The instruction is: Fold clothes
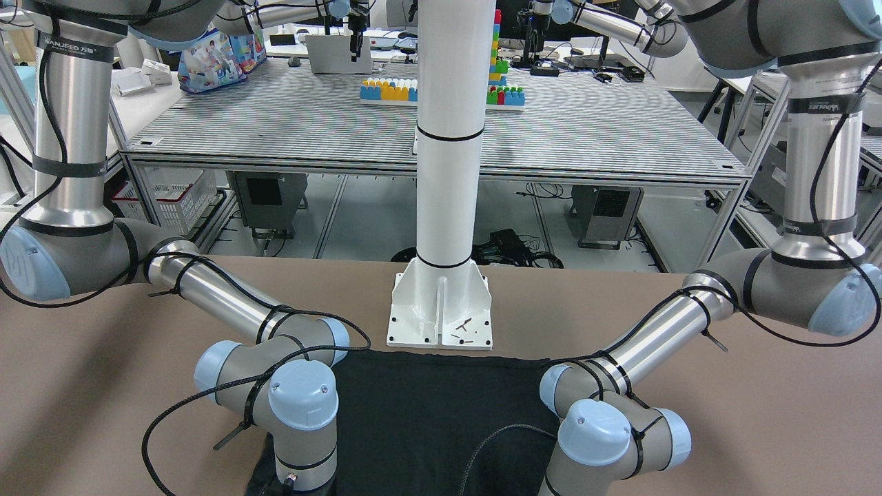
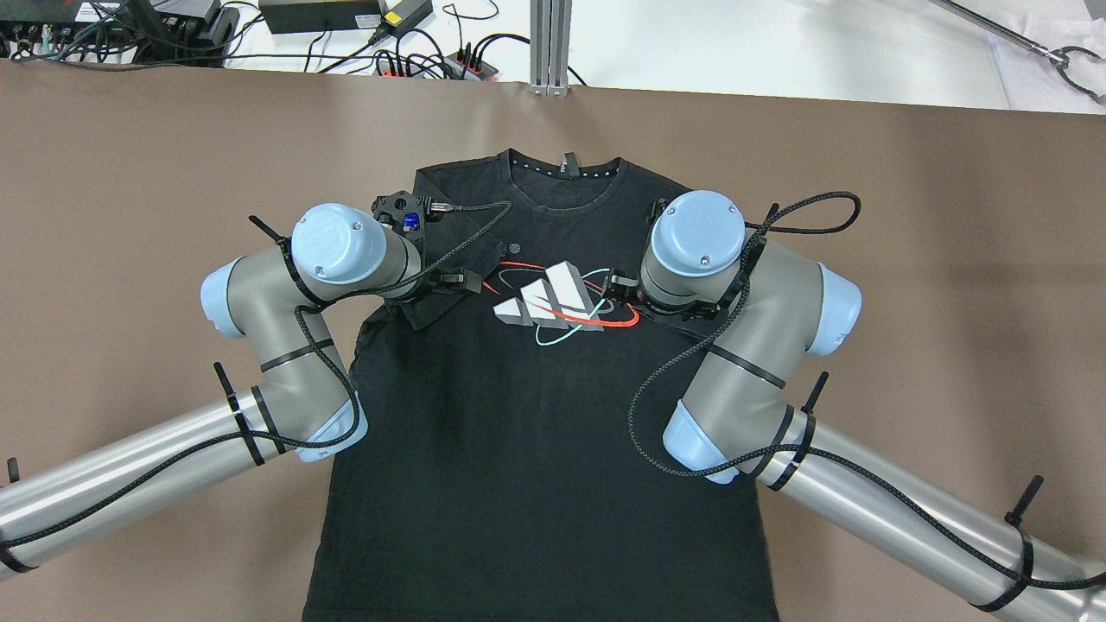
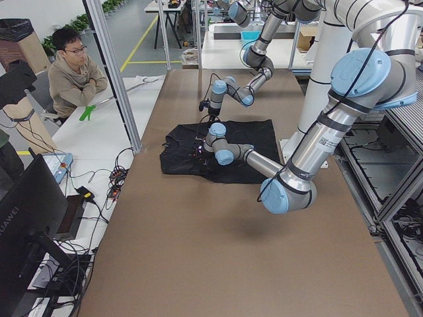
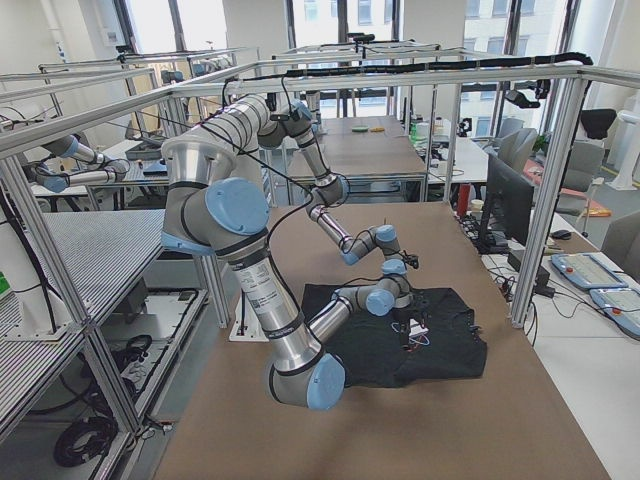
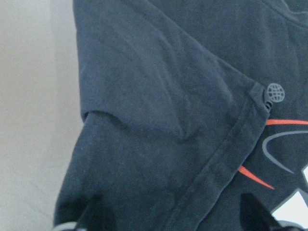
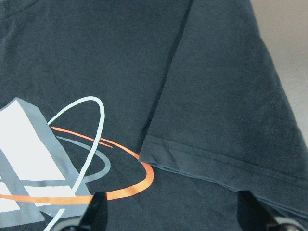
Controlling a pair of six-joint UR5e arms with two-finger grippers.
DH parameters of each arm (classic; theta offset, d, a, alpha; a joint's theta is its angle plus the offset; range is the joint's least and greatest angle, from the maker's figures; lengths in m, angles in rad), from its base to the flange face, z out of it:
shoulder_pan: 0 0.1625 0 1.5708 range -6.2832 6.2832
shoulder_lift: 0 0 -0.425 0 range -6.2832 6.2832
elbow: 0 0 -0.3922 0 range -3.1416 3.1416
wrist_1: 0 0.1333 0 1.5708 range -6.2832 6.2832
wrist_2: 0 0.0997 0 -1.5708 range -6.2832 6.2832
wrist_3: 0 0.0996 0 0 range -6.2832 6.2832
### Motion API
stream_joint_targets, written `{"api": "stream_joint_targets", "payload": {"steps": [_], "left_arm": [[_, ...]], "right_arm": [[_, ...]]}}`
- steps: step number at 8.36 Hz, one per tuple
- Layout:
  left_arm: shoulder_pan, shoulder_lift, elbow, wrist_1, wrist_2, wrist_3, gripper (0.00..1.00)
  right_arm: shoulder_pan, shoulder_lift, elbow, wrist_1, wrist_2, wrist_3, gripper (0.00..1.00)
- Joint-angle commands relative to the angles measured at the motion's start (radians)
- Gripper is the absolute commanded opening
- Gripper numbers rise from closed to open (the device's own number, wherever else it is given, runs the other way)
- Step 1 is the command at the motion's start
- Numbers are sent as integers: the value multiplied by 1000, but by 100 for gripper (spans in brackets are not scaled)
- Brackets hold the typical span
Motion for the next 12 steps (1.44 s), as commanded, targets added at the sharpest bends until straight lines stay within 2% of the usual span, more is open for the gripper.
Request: {"api": "stream_joint_targets", "payload": {"steps": [1, 2, 5, 6, 8, 9, 10, 12], "left_arm": [[11, 61, -64, -1, 6, -14, 100], [11, 95, -93, 0, 5, -14, 100], [14, 101, -110, 1, -3, -17, 100], [14, 130, -146, 4, -7, -17, 100], [16, 257, -312, 11, -7, -53, 100], [22, 297, -364, 11, -12, -90, 100], [36, 327, -392, 10, -27, -124, 100], [82, 396, -482, 10, 5, -245, 100]], "right_arm": [[-1, 3, 1, 1, 0, 1, 95], [0, 3, 1, 1, -8, 4, 95], [0, 2, 18, -2, -22, 7, 95], [0, -3, 26, -2, -23, 9, 95], [-4, -24, 80, -10, -41, 58, 95], [-26, -59, 119, -10, -69, 91, 95], [-75, -127, 197, -10, -125, 102, 95], [-128, -292, 402, -16, -160, 168, 95]]}}
